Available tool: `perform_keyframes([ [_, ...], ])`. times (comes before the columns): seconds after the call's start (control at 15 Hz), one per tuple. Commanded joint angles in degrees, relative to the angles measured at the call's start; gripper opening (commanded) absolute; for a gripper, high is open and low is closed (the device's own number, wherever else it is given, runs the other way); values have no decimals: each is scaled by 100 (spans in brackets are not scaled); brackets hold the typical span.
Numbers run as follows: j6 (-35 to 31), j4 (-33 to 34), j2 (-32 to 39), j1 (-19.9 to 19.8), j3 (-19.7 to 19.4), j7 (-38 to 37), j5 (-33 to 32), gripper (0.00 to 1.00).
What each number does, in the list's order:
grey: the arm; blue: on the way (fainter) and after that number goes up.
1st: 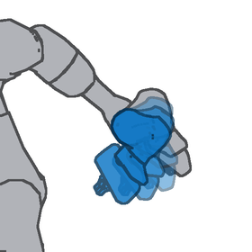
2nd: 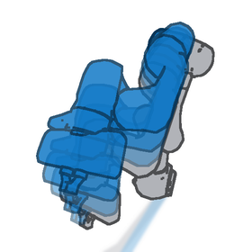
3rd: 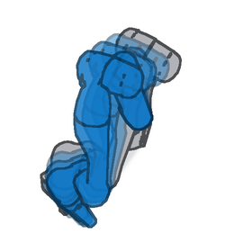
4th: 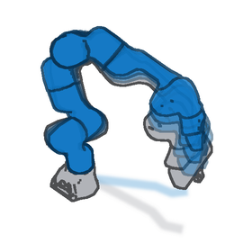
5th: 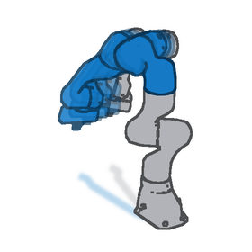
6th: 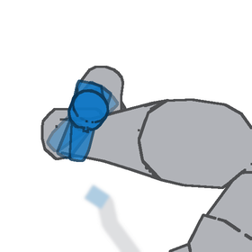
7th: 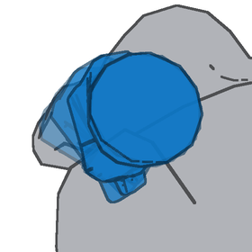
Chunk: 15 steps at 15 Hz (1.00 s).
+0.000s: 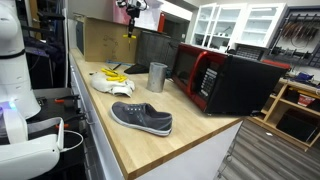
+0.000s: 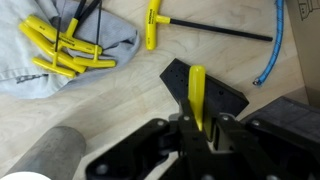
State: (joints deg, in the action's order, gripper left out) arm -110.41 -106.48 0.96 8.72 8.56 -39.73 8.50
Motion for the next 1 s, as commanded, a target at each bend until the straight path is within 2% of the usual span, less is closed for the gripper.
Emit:
perform_keyframes([
  [0.0,19,18,4,5,-4,-3,-2,4],
  [0.2,-25,132,183,31,5,-473,-99,4],
  [0.27,-79,200,287,48,2,-955,-226,4],
  [0.53,36,383,605,119,-24,-2032,-533,4],
  [0.93,-52,568,983,256,-54,-3160,-591,4],
])
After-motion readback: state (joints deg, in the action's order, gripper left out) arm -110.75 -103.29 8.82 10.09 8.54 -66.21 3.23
